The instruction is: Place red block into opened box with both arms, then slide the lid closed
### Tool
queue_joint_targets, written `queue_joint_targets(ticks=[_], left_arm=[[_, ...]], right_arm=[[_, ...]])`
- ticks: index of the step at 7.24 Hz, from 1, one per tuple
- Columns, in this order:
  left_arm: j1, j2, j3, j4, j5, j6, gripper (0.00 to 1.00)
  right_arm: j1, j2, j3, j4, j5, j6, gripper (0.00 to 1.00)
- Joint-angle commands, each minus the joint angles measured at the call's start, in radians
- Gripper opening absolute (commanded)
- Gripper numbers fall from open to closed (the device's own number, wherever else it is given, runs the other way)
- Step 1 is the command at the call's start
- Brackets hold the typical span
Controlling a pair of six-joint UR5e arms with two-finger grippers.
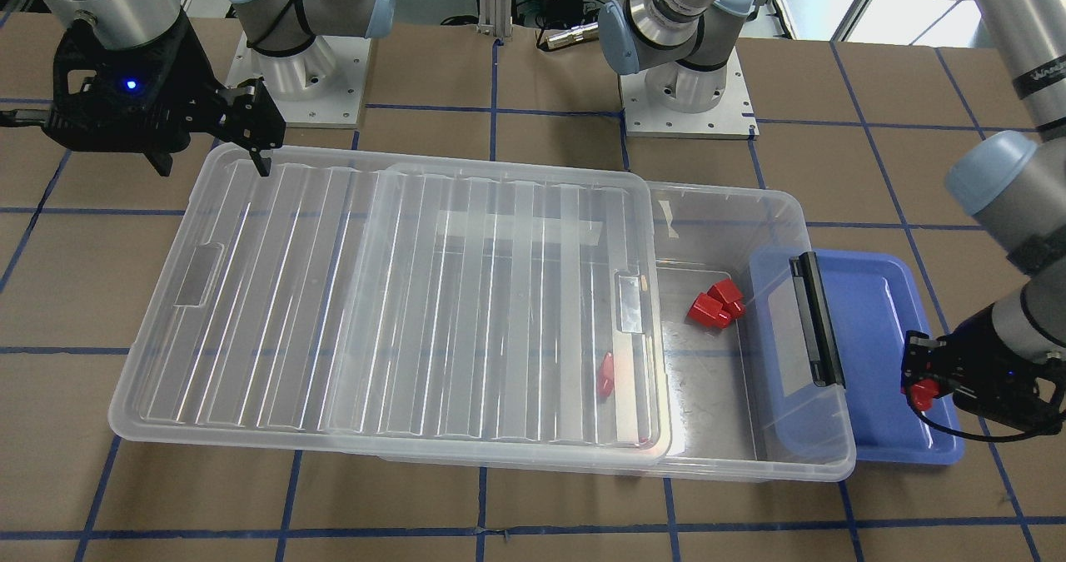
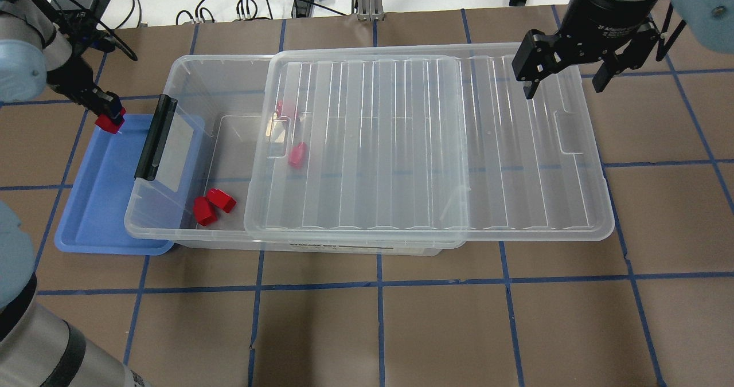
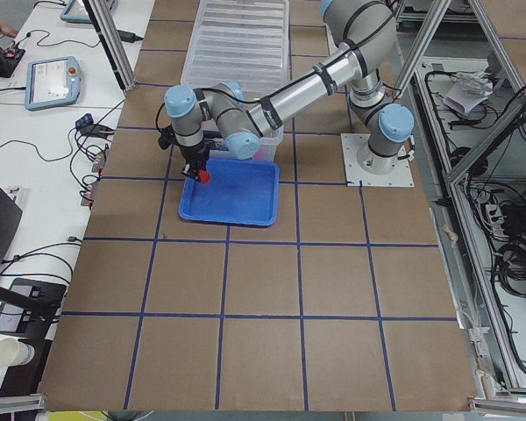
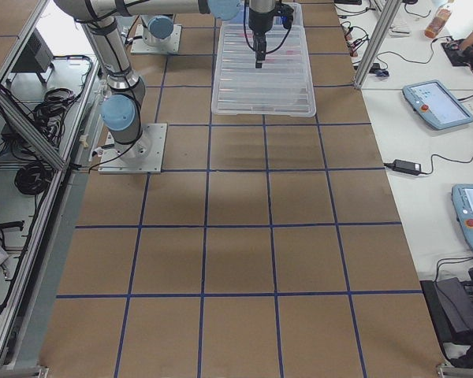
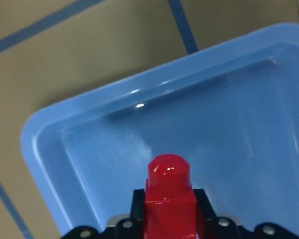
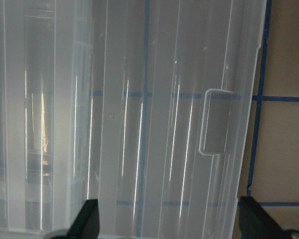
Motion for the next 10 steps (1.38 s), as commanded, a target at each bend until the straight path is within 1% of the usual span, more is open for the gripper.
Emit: queue_joint_targets(ticks=[1, 2, 3, 4, 5, 6, 7, 8, 10], left_arm=[[-0.100, 0.057, 0.122, -0.209, -0.011, -0.194, 0.02], [-0.160, 0.092, 0.098, -0.231, -0.040, -0.278, 0.02], [-0.206, 0.115, 0.045, -0.235, -0.046, -0.415, 0.00], [-0.246, 0.137, -0.039, -0.216, -0.063, -0.527, 0.00], [-0.284, 0.154, -0.102, -0.139, -0.072, -0.617, 0.00], [-0.324, 0.158, -0.158, -0.081, -0.068, -0.663, 0.00], [-0.337, 0.157, -0.214, 0.036, -0.063, -0.656, 0.00], [-0.325, 0.128, -0.258, 0.127, -0.064, -0.645, 0.00], [-0.282, 0.109, -0.278, 0.140, -0.072, -0.639, 0.00]], right_arm=[[-0.002, 0.000, -0.001, 0.001, -0.001, -0.002, 1.00], [-0.002, 0.000, -0.001, 0.001, -0.001, -0.002, 1.00], [-0.002, 0.000, 0.001, 0.001, -0.001, -0.002, 1.00], [-0.002, 0.000, 0.001, 0.001, -0.001, -0.002, 1.00], [-0.004, 0.000, 0.001, 0.001, -0.001, -0.002, 1.00], [-0.004, 0.000, 0.002, 0.001, -0.001, -0.002, 1.00], [-0.004, 0.000, 0.004, 0.001, -0.001, -0.003, 1.00], [-0.005, 0.002, 0.004, 0.001, -0.001, -0.005, 1.00], [-0.014, 0.002, 0.005, 0.001, -0.004, -0.010, 1.00]])
